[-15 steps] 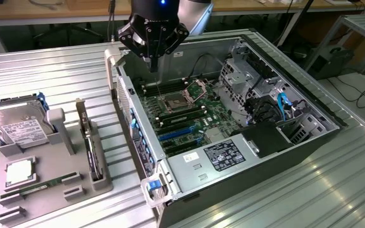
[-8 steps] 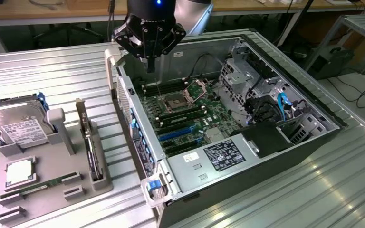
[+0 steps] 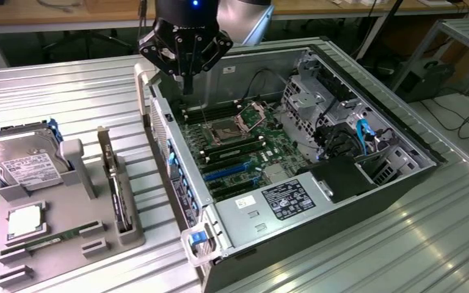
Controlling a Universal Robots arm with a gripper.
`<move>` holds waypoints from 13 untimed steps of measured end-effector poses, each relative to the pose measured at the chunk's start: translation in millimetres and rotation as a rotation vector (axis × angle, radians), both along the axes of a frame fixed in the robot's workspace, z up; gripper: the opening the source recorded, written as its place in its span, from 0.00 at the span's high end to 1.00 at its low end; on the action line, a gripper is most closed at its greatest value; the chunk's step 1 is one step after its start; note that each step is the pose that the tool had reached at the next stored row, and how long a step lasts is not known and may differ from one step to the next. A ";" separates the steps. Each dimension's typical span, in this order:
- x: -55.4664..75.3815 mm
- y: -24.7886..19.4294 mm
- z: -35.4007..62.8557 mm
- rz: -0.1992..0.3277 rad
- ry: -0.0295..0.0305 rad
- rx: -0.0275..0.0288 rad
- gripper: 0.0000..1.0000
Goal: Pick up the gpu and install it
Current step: 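Reach for the gpu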
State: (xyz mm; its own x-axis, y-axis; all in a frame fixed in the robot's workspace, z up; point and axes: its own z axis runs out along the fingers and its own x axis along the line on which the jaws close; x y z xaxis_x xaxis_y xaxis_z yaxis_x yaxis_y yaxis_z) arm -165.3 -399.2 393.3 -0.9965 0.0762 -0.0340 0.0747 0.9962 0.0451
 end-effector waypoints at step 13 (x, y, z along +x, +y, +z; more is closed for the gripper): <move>-12.0 -0.1 0.0 0.000 0.0000 0.0000 0.89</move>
State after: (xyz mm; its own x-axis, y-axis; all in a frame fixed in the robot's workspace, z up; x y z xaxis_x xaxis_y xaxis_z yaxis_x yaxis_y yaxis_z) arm -177.3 -399.2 393.3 -0.9965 0.0762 -0.0340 0.0746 0.9962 0.0451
